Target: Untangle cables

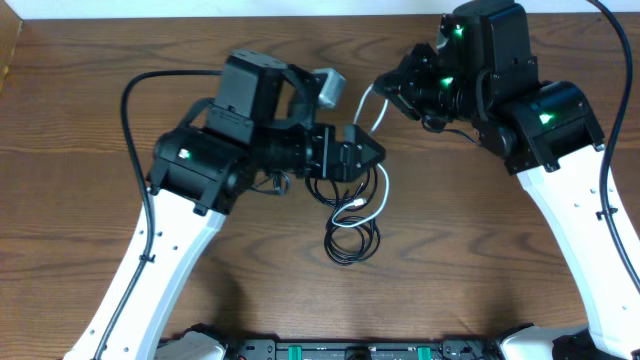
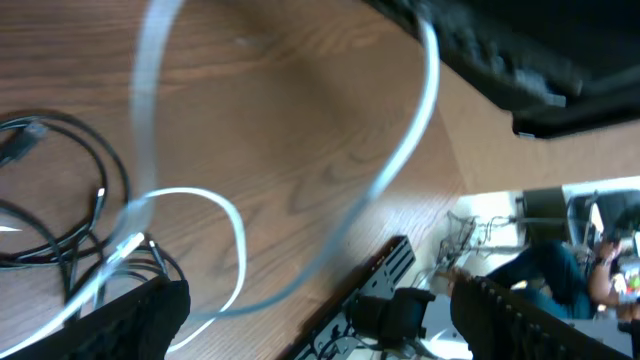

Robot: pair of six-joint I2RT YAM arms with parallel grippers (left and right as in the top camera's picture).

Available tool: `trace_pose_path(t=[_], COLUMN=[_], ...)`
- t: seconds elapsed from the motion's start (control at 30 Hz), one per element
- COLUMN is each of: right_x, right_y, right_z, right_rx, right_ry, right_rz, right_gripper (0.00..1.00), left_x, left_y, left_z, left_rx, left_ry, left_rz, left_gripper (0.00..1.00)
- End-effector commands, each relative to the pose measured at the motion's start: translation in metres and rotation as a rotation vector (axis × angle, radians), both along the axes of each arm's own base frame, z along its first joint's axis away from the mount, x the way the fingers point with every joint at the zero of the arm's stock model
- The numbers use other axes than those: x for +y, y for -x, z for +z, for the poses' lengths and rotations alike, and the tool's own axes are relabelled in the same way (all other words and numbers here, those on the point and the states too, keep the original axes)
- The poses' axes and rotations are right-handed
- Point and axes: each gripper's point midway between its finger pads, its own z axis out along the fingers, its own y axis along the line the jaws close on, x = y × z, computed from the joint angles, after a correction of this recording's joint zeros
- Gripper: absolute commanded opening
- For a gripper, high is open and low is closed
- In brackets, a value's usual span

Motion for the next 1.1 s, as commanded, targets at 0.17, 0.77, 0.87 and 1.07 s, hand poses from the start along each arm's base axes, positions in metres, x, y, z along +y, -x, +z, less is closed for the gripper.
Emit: trace_pose_path(t=[0.17, 0.77, 0.87, 1.07], right_x=[0.001, 0.001, 0.003, 0.004], right_y=[0.008, 0.014, 0.016, 0.02], right_z=[-0.006, -0.011, -0.012, -0.015], right_rx=[0.101, 0.128, 0.132, 0.149], right_ry=[-0.034, -0.021, -0.019, -0.009], right_rz=[-0.046, -0.041, -0.033, -0.029], right_gripper=[0.01, 0.02, 0.01, 0.01], left_x=[0.002, -0.023, -0.02, -0.018], left_y=[-0.013, 0.0, -0.007, -0.012], left_z=[-0.007, 0.012, 0.009, 0.009], left_rx=[-0.103, -0.208, -0.227, -0.242], left_ry=[-0.101, -0.011, -0.043, -0.056], left_rz=[0.042, -0.111, -0.077, -0.058], left_gripper=[0.86, 0.66, 0.58, 0.52])
